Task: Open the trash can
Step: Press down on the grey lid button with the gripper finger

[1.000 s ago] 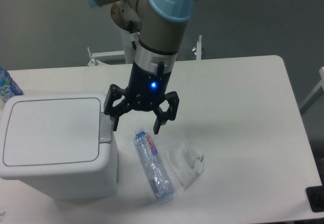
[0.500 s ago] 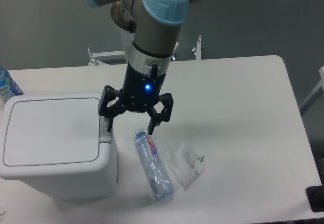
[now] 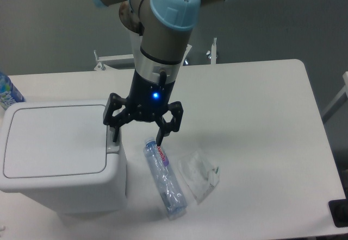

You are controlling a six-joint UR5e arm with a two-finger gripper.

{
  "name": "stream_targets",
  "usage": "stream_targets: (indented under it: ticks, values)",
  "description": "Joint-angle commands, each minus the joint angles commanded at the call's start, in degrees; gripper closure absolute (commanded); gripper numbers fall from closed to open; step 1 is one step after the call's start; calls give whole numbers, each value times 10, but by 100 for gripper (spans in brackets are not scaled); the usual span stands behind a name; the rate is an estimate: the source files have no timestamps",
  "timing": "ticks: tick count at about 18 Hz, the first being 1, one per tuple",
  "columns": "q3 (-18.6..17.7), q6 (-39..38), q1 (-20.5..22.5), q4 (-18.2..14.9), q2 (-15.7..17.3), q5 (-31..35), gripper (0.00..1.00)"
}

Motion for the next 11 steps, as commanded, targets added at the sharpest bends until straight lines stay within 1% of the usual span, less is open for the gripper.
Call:
stream_targets:
  ticks: [11]
  values:
    - [1, 4, 0, 1, -1, 1, 0]
